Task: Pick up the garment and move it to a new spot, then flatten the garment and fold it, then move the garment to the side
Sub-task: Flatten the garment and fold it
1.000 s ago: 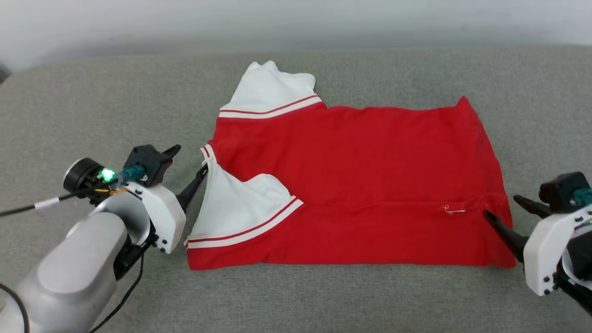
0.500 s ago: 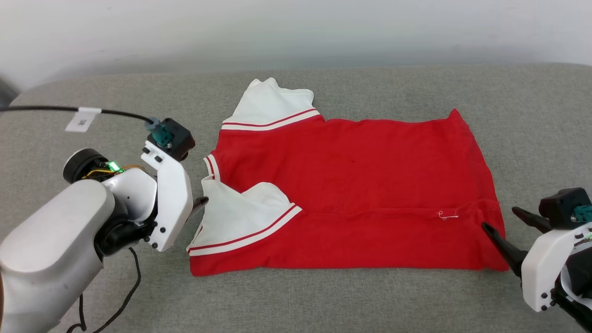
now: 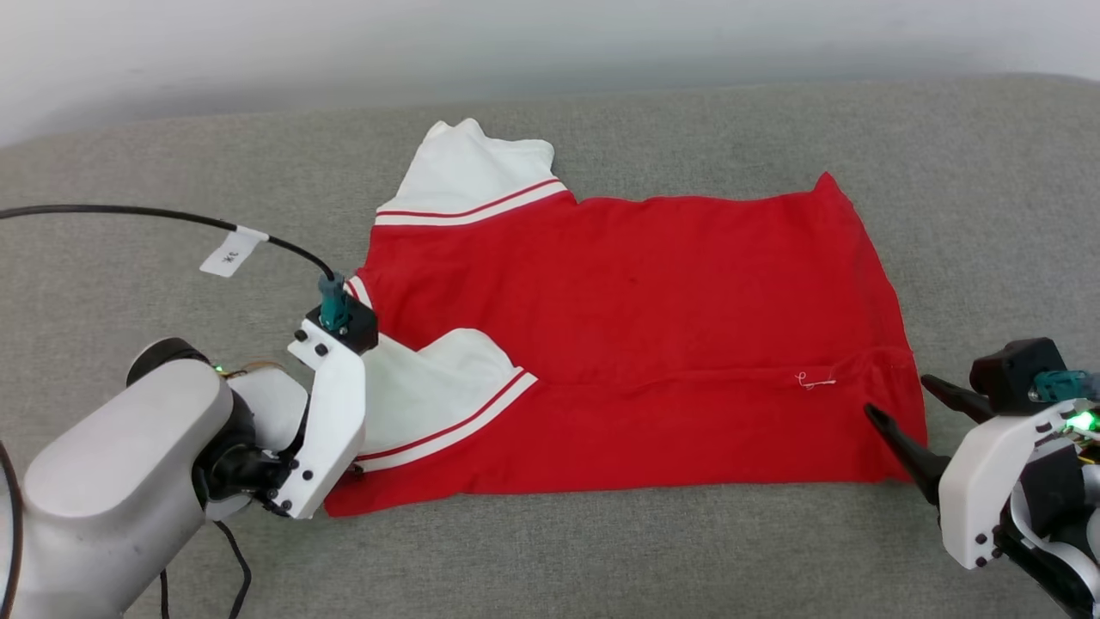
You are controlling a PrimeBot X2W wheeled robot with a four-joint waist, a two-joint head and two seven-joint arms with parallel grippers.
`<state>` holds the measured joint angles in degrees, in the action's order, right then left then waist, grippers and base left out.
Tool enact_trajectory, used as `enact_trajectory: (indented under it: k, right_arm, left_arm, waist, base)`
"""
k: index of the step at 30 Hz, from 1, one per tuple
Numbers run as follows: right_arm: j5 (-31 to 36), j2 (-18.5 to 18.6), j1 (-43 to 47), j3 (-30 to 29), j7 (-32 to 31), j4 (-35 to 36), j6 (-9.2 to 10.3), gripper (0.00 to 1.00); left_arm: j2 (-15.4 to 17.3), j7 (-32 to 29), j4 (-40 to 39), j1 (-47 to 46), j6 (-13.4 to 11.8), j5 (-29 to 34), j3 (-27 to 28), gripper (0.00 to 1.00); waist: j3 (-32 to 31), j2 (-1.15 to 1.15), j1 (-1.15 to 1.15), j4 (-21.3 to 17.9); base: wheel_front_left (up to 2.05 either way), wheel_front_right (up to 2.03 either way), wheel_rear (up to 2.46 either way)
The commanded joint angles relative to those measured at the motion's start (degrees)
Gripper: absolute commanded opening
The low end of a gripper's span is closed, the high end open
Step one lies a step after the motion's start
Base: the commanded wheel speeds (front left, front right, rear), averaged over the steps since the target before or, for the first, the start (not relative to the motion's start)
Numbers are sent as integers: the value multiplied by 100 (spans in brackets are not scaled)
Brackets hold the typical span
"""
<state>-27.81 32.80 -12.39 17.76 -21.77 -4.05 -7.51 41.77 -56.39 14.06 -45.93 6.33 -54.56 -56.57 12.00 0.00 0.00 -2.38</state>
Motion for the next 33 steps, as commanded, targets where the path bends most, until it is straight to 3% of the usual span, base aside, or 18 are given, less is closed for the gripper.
enact_trajectory:
  k: [1, 11, 12, 13, 14, 20, 28, 33]
  right_arm:
    - [25, -41, -95, 30, -26, -13, 4, 100]
    - [21, -140, -404, 244, 0, -147, 4, 100]
    - [-2, -120, -425, 249, -5, -156, 4, 100]
    - [-23, -92, -446, 246, -13, -164, 4, 100]
    - [-32, -55, -465, 235, -25, -166, 4, 100]
    - [-204, 401, -706, 281, -419, 40, 4, 100]
    - [-1092, 1624, -1215, 792, -2211, 476, 4, 100]
    - [-1504, 1854, -1410, 1062, -3197, 355, 4, 100]
  left_arm:
    - [-20, -50, 51, 80, -2, 14, -33, 100]
    - [-113, -35, 467, 237, 57, 82, -389, 100]
    - [-117, -34, 483, 255, 64, 66, -433, 90]
    - [-120, -10, 495, 265, 74, 60, -461, 20]
    - [-114, -4, 501, 272, 78, 40, -489, 0]
    - [15, 153, 408, 190, 88, -92, -518, 0]
    - [114, 384, 22, -18, 96, -262, -704, 0]
    - [104, 508, -100, -212, 96, -286, -787, 0]
  waist:
    - [68, 0, 0, -48]
    - [377, 0, 0, -215]
    - [376, 0, 0, -219]
    - [364, 0, 0, -218]
    - [341, 0, 0, -211]
    - [129, 0, 0, -150]
    - [45, 0, 0, -30]
    - [171, 0, 0, 71]
  base:
    - [0, 0, 0]
    - [0, 0, 0]
    - [0, 0, 0]
    - [0, 0, 0]
    - [0, 0, 0]
    - [0, 0, 0]
    - [0, 0, 0]
    - [0, 0, 0]
